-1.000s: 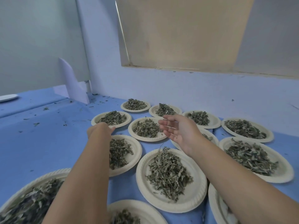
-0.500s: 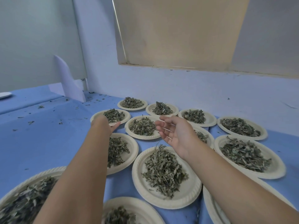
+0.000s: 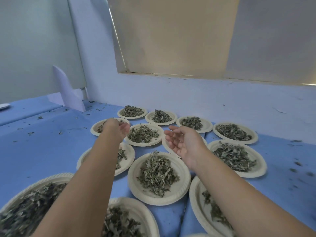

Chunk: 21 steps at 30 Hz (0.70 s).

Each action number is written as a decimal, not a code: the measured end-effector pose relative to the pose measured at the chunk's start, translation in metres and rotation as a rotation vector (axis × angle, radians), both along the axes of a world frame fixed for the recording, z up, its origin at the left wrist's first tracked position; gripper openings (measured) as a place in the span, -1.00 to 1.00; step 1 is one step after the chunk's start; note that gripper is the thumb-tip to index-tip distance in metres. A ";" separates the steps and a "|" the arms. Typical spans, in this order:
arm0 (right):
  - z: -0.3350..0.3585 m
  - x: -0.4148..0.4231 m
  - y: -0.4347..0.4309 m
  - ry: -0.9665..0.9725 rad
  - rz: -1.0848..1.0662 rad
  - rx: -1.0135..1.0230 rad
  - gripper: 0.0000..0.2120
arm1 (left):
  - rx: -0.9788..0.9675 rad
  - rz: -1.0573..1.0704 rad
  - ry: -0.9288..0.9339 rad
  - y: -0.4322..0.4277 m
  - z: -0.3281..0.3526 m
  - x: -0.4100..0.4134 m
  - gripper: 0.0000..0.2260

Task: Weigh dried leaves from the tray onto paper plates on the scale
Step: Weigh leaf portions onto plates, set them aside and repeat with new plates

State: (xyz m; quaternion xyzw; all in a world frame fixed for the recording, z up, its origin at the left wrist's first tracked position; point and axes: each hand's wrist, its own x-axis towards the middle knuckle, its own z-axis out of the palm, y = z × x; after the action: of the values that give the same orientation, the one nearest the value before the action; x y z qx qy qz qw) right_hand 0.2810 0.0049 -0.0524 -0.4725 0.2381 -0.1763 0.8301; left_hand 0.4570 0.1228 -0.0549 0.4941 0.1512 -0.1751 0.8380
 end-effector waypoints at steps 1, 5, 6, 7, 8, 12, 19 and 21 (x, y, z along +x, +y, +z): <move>0.003 -0.009 -0.001 0.000 -0.007 0.008 -0.83 | 0.028 -0.066 -0.016 -0.005 0.004 -0.015 -0.71; 0.017 -0.050 -0.007 -0.035 -0.053 0.038 -0.81 | 0.040 -0.245 -0.094 -0.035 0.024 -0.088 -0.83; 0.020 -0.063 -0.009 -0.045 -0.066 0.041 -0.81 | 0.021 -0.285 -0.100 -0.042 0.027 -0.107 -0.83; 0.023 -0.077 -0.012 -0.054 -0.080 0.040 -0.81 | 0.021 -0.326 -0.106 -0.048 0.029 -0.126 -0.83; 0.027 -0.092 -0.015 -0.065 -0.098 0.030 -0.81 | 0.007 -0.358 -0.114 -0.056 0.032 -0.147 -0.81; 0.039 -0.156 -0.031 -0.109 -0.201 -0.153 -0.85 | -0.028 -0.435 -0.165 -0.086 0.043 -0.225 -0.75; 0.045 -0.272 -0.067 0.066 -0.382 -0.926 -0.82 | -0.075 -0.540 -0.283 -0.125 0.063 -0.337 -0.75; 0.041 -0.300 -0.075 0.171 -0.472 -1.191 -0.87 | -0.108 -0.563 -0.289 -0.132 0.064 -0.363 -0.75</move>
State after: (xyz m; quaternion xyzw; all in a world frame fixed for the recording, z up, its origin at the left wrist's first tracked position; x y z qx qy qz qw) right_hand -0.0193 -0.0697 -0.0109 -0.7995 0.2621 -0.4177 0.3430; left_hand 0.0941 -0.0096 0.0092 0.4912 -0.1217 -0.3359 0.7944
